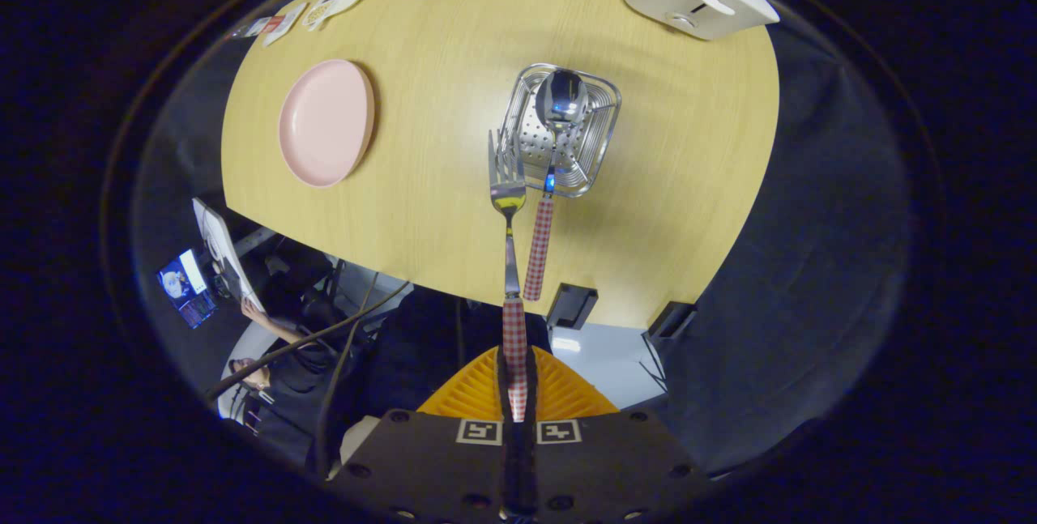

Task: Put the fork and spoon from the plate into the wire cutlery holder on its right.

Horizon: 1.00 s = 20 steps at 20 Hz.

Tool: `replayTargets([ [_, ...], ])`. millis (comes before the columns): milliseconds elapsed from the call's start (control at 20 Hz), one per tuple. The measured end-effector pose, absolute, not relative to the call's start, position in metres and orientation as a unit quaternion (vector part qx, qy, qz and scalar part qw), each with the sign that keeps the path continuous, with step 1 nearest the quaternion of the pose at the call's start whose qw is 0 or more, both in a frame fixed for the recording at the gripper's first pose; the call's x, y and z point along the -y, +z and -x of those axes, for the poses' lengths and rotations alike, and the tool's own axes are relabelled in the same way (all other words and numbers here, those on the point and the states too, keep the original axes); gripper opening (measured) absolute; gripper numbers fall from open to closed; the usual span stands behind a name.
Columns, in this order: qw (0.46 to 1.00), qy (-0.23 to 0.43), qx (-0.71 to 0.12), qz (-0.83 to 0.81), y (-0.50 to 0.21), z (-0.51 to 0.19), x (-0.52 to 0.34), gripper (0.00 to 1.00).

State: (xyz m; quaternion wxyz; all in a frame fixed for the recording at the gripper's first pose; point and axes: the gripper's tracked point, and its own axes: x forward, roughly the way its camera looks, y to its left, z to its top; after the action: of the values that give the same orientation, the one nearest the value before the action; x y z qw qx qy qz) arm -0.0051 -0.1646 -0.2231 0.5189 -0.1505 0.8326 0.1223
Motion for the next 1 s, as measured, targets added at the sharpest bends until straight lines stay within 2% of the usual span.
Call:
replayTargets([
  [400, 0.479, 0.110, -0.864, 0.109, -0.240, -0.010, 0.163, 0.01],
  [700, 0.493, 0.109, -0.853, 0.128, -0.245, -0.033, 0.160, 0.02],
  [1000, 0.515, 0.105, -0.841, 0.125, -0.245, -0.046, 0.142, 0.12],
])
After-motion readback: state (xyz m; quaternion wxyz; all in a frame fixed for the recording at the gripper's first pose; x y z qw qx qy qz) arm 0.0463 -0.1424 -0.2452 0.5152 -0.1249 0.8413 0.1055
